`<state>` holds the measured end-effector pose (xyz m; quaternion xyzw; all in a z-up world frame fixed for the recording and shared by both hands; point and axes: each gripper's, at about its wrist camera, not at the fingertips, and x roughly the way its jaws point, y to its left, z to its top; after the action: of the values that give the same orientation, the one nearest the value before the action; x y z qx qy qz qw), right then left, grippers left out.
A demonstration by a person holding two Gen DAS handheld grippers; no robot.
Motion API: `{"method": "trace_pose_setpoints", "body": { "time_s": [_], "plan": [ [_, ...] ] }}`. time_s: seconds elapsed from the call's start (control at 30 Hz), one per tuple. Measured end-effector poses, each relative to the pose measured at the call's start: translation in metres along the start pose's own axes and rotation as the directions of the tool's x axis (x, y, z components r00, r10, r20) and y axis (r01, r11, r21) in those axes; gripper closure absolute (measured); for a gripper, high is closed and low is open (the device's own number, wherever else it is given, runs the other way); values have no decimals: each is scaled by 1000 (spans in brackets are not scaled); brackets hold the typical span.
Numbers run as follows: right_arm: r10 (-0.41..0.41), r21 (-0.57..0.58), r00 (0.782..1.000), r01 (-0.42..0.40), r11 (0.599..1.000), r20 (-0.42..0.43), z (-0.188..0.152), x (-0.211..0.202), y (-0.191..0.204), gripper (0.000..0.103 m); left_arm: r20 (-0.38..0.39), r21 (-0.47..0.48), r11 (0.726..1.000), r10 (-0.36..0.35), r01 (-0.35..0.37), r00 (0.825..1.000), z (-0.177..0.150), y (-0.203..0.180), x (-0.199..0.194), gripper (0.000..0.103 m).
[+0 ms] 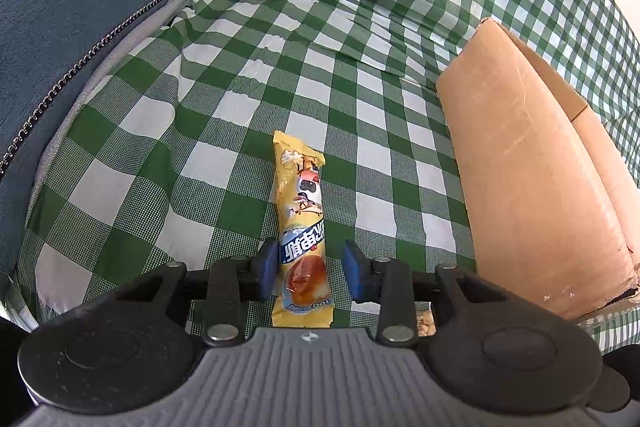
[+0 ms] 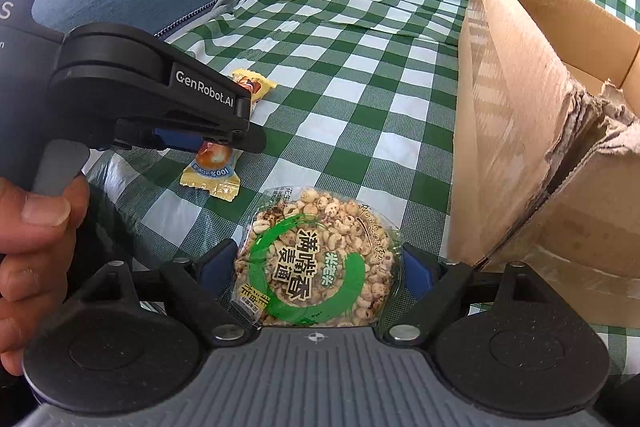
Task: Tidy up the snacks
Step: 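Grasp the yellow candy stick with the left gripper while the right gripper grasps the round grain cake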
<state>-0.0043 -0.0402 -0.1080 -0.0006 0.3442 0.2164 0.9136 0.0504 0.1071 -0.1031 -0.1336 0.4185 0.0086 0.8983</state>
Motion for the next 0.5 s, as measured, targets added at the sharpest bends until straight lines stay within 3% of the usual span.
{"method": "trace_pose_setpoints", "body": {
  "time_s": [0.17,0.5],
  "plan": [
    [-1,0,1000,1,1000,1,0,1,0,17,2,-2,1000,15,-15,1000,1,1,1,76],
    [-2,-7,1000,2,1000,2,0,0,0,17,3,1,1000,19,-19,1000,1,0,1,78]
  ]
}}
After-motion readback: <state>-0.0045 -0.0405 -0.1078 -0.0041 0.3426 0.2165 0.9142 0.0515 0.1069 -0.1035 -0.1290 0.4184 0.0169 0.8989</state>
